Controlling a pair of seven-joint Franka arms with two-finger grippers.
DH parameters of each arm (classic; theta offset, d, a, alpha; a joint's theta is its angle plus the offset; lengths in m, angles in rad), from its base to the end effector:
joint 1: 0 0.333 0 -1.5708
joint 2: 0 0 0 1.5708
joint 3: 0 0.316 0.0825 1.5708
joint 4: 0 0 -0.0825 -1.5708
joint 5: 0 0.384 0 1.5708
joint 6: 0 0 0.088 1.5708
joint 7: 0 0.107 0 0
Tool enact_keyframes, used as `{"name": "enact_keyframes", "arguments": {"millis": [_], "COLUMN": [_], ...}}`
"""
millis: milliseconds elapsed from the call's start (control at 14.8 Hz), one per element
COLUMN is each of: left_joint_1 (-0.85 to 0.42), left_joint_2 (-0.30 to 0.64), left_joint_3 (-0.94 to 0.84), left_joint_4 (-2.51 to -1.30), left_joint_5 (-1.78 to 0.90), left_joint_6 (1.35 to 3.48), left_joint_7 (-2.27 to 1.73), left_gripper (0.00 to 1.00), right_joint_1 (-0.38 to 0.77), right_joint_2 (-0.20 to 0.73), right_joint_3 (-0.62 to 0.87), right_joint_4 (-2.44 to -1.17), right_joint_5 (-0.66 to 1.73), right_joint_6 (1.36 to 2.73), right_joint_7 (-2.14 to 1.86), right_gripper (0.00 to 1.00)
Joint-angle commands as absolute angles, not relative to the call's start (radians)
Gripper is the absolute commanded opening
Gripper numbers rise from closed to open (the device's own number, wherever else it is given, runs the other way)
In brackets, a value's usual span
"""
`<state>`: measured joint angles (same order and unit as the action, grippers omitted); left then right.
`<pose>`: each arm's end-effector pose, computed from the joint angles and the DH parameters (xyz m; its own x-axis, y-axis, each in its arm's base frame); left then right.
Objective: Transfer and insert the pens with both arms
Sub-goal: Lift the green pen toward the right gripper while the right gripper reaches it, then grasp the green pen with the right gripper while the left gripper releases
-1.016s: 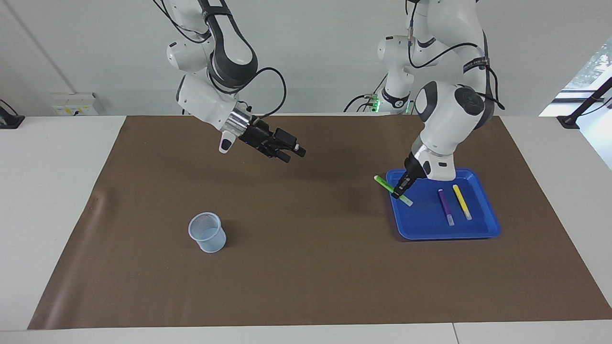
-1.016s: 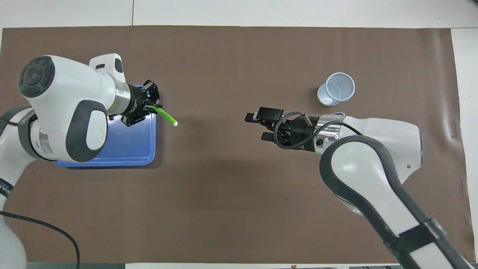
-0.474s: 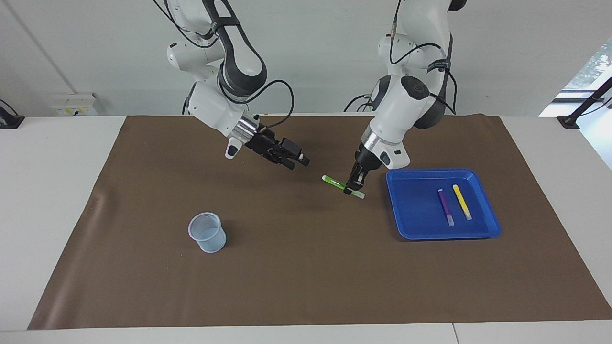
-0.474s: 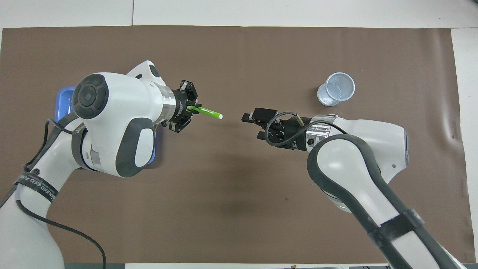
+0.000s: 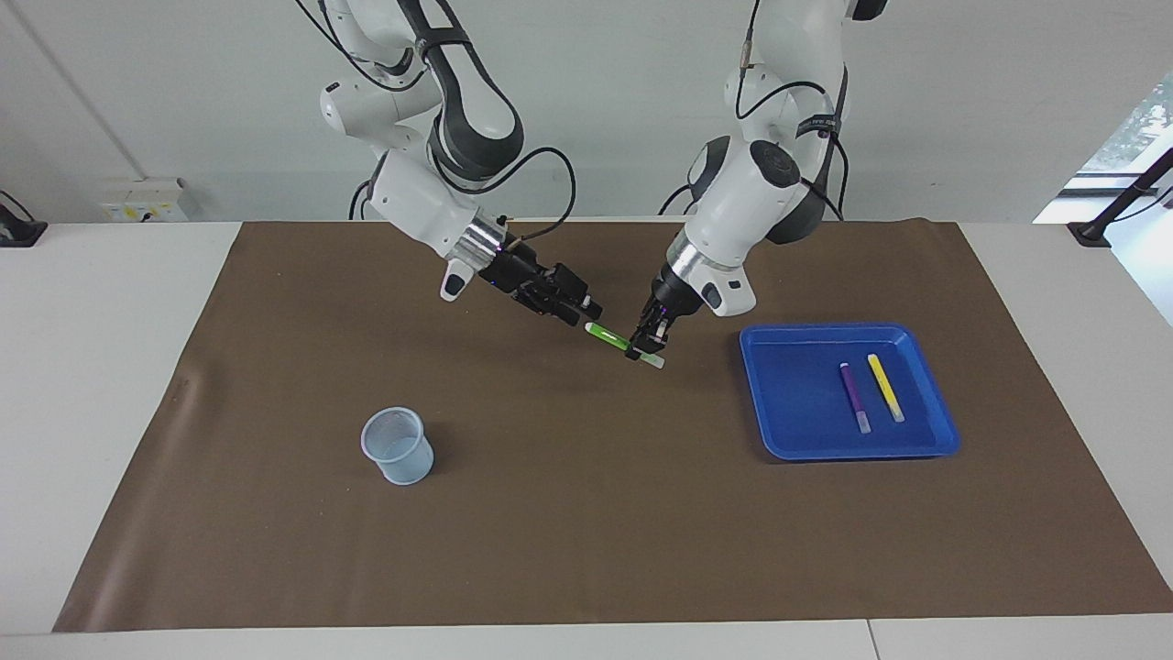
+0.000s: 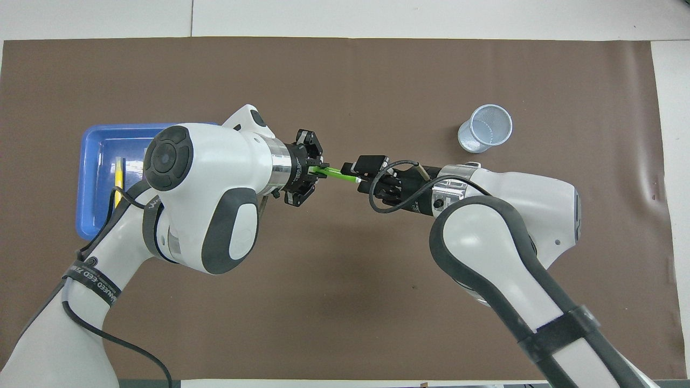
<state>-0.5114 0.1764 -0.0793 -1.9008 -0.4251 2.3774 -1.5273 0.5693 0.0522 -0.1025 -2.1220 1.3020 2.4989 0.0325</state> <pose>0.5209 -0.3518 0.4405 0.3779 0.8518 -0.3628 0.9198 -0.3008 0.2519 0.5176 0.2546 0.4173 0.8838 -0.4290 -0.1864 -0.3958 -0.4734 -0.7869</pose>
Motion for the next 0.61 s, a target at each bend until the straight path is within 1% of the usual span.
{"name": "enact_keyframes", "arguments": {"millis": [0, 271, 406, 542], "left_joint_1": [-0.534, -0.534, -0.537, -0.541], "left_joint_2": [0.186, 0.184, 0.184, 0.184], "left_joint_3": [-0.066, -0.066, -0.066, -0.066], "left_joint_4": [-1.888, -1.890, -1.890, -1.890], "left_joint_5": [-0.443, -0.443, -0.443, -0.443], "left_joint_6": [2.376, 2.367, 2.365, 2.365], "left_joint_7": [-1.537, -1.536, -1.536, -1.536], "left_gripper": [0.00, 0.00, 0.00, 0.00], "right_joint_1": [0.571, 0.569, 0.569, 0.572], "right_joint_2": [0.066, 0.067, 0.067, 0.067], "right_joint_3": [-0.103, -0.103, -0.103, -0.103], "right_joint_4": [-2.106, -2.106, -2.106, -2.106], "right_joint_5": [1.330, 1.327, 1.327, 1.327], "right_joint_6": [2.511, 2.514, 2.514, 2.514], "right_joint_7": [0.018, 0.018, 0.017, 0.017], "right_gripper": [0.65, 0.65, 0.57, 0.47]}}
